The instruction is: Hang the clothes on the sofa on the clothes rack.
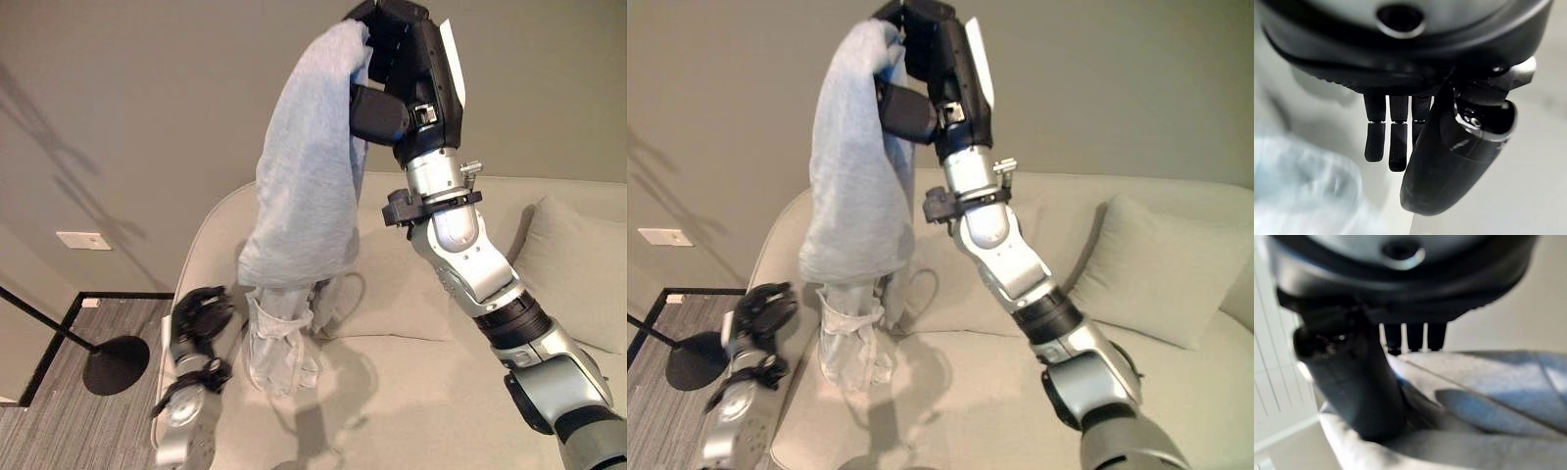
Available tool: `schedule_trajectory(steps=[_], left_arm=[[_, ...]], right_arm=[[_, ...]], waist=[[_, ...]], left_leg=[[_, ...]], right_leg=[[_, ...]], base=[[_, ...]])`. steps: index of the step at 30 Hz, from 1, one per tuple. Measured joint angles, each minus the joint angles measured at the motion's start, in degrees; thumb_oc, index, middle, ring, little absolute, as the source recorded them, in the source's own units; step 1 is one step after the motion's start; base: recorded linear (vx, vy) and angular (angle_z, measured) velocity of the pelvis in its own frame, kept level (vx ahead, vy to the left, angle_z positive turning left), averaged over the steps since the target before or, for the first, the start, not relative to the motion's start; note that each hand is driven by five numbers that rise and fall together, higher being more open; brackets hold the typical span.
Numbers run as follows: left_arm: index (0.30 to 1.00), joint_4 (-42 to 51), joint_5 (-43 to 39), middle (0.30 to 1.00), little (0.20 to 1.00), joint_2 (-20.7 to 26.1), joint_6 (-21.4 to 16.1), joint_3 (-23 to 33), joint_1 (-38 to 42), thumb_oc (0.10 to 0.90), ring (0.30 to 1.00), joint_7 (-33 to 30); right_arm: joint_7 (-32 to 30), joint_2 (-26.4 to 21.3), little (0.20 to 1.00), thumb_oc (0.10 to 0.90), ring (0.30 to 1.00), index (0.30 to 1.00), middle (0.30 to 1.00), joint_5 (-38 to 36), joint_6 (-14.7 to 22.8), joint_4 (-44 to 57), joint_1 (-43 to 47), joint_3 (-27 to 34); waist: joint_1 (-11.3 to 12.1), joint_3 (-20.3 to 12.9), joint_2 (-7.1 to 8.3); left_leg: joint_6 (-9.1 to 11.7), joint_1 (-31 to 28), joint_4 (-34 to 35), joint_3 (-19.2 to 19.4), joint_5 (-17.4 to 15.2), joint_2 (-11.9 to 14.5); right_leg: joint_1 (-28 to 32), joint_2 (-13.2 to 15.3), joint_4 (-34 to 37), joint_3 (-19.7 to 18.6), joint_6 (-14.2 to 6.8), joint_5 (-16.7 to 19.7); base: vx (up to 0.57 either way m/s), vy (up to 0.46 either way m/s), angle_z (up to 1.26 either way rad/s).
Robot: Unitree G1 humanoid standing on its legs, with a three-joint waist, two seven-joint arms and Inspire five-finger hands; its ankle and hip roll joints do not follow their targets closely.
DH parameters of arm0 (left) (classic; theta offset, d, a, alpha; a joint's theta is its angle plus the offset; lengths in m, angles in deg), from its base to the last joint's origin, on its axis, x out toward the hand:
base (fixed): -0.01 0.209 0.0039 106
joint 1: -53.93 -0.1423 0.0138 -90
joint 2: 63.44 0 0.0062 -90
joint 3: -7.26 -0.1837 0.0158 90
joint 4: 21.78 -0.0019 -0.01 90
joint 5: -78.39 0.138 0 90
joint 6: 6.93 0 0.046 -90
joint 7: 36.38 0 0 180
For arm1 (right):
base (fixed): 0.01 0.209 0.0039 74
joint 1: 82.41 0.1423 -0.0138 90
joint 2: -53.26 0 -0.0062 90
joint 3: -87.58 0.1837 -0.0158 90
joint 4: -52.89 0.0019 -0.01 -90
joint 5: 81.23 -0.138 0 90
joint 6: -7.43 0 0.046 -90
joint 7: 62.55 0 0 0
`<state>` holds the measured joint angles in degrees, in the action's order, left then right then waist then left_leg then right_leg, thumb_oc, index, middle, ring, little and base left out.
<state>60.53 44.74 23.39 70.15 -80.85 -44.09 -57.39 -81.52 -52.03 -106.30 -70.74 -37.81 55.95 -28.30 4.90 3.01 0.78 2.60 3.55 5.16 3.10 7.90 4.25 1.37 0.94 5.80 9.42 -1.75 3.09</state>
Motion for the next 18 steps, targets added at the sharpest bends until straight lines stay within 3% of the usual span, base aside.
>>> schedule_trajectory(steps=[5,8,11,13,14,15,16,18], left_arm=[[0.300,3.9,2.5,0.300,0.300,-0.6,-0.3,9.1,-6.2,0.400,0.300,-1.4],[0.300,7.6,10.8,0.300,0.300,0.6,-1.0,17.4,-9.8,0.400,0.300,-4.5],[0.300,8.3,19.2,0.300,0.300,2.4,-1.1,23.4,-9.5,0.400,0.300,-6.7],[0.300,8.5,20.8,0.300,0.300,2.4,-2.3,24.2,-6.1,0.400,0.300,-9.3],[0.300,8.6,20.8,0.300,0.300,2.4,-2.5,24.4,-5.7,0.400,0.300,-9.9],[0.300,9.4,20.7,0.300,0.300,0.0,-3.8,24.4,-5.8,0.400,0.300,-10.6],[0.900,10.4,19.6,0.900,0.900,-1.4,-5.1,20.7,-6.7,0.800,0.900,-10.3],[0.900,10.0,13.9,0.900,0.900,-2.5,-6.0,13.1,-6.7,0.800,0.900,-7.8]], right_arm=[[4.5,-4.1,0.300,0.400,0.300,0.300,0.300,0.0,-0.1,4.6,-6.5,1.3],[7.3,-5.8,0.300,0.400,0.300,0.300,0.300,0.0,0.0,7.7,-12.2,4.2],[8.7,-7.8,0.300,0.400,0.300,0.300,0.300,1.4,0.9,8.4,-15.4,10.5],[7.4,-11.2,0.300,0.400,0.300,0.300,0.300,3.0,1.1,8.2,-15.2,15.7],[6.8,-11.9,0.300,0.400,0.300,0.300,0.300,3.5,1.1,7.8,-15.3,16.5],[5.6,-11.3,0.300,0.400,0.300,0.300,0.300,5.0,0.9,7.6,-16.0,16.5],[4.9,-10.5,0.300,0.400,0.300,0.300,0.300,6.3,0.9,8.0,-15.6,16.5],[4.0,-9.7,0.300,0.400,0.300,0.300,0.300,7.0,0.8,7.9,-13.6,16.4]], waist=[[2.2,0.1,0.01],[5.2,0.5,0.24],[8.5,2.4,-1.52],[11.0,5.0,-4.43],[12.0,5.8,-5.17],[10.9,6.0,-5.58],[11.5,6.4,-4.96],[11.4,6.7,-4.22]], left_leg=[[0.4,1.1,0.0,-1.9,-0.1,-0.2],[1.2,4.2,0.0,-4.2,0.9,0.0],[2.4,8.6,-0.1,-8.5,3.0,-0.2],[3.5,12.0,-0.1,-11.6,3.9,-0.3],[3.1,12.4,-0.1,-11.6,3.6,-0.2],[2.3,12.1,-0.1,-7.9,1.6,-0.1],[1.3,10.3,-0.1,-6.7,3.8,-0.5],[0.7,8.6,-0.1,-7.0,3.9,-1.6]], right_leg=[[-0.3,-0.1,0.0,1.4,-0.1,-0.5],[-2.2,-0.5,0.0,4.0,-0.1,-0.9],[-4.5,-0.9,-0.1,9.1,0.2,-0.7],[-6.1,-1.3,-0.5,12.9,0.9,-0.2],[-6.0,-1.4,-0.5,13.8,0.9,-0.2],[-3.9,-0.4,-0.5,17.2,1.0,-0.9],[-1.7,-0.1,-0.5,17.1,0.2,-1.9],[0.2,0.9,-0.5,17.2,-0.5,-2.4]], base=[[-0.02,-0.038,0.23],[-0.14,-0.033,0.40],[-0.24,0.016,0.68],[-0.03,-0.003,0.89],[0.00,0.016,1.10],[0.02,0.085,1.01],[0.01,0.067,0.93],[0.05,0.045,0.23]])
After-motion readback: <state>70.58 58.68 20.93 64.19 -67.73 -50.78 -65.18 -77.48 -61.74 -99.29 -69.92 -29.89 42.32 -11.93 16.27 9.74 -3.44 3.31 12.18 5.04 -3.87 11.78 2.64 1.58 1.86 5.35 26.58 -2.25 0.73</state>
